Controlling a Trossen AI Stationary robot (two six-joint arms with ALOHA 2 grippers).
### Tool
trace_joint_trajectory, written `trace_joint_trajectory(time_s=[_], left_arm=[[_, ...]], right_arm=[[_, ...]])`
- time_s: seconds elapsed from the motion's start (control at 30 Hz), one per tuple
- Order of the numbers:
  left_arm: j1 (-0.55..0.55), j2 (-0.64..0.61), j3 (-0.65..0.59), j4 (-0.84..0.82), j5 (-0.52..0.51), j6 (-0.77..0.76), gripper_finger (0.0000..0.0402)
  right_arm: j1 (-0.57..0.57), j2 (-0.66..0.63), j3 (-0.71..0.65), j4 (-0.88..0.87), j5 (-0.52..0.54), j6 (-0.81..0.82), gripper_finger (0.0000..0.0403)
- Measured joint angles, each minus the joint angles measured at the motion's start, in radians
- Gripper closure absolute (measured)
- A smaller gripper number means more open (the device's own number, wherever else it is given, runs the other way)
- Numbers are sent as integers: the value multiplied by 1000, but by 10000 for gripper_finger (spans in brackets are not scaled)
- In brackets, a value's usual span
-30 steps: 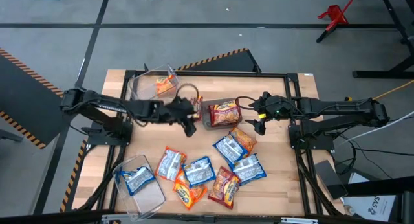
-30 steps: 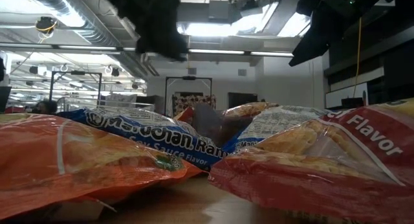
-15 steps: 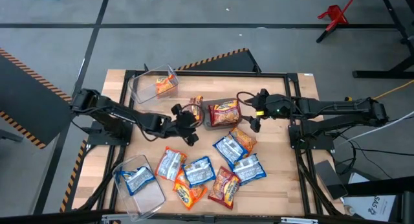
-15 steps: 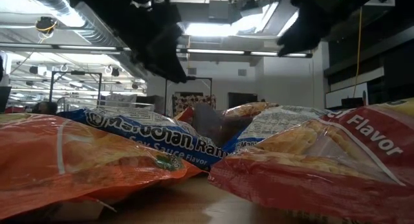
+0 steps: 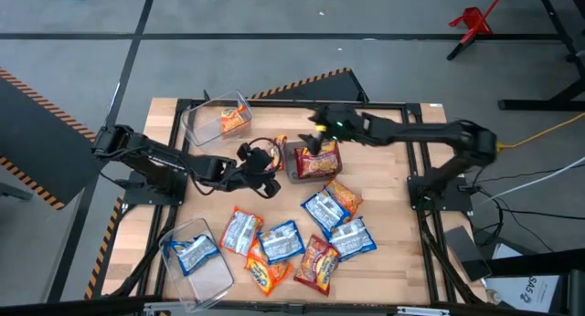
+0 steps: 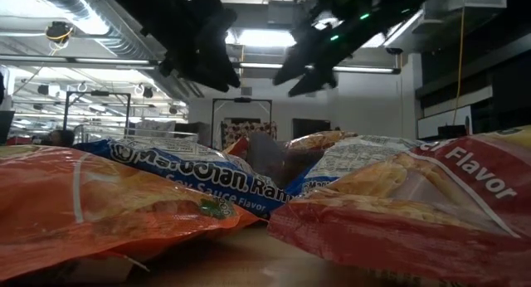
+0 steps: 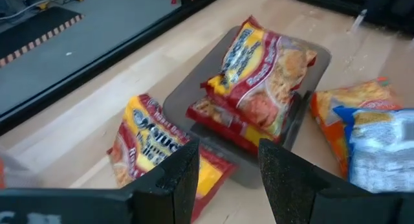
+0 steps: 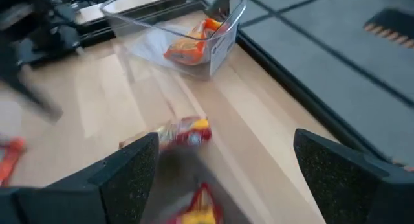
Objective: Sort Maruchan noodles
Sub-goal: Put the red noodle pack into the black bin
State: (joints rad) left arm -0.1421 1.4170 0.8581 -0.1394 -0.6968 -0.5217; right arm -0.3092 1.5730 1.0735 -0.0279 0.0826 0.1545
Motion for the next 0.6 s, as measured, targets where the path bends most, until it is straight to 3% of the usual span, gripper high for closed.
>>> trace_joint_trajectory(time_s=[0.13,0.3,0.47,0.6], left_arm=[[-14,0,0,-6,0,0,249],[-36,0,0,-10,2,4,249],[-60,-4,0,-14,4,2,249],[-78,-4,0,-21,0,-1,249]], right_arm=[[-29,164,134,-42,-70,50,59],[-32,322,270,-101,-86,58,59],[-32,407,347,-134,-141,131,59],[-32,437,369,-155,-127,135,59]])
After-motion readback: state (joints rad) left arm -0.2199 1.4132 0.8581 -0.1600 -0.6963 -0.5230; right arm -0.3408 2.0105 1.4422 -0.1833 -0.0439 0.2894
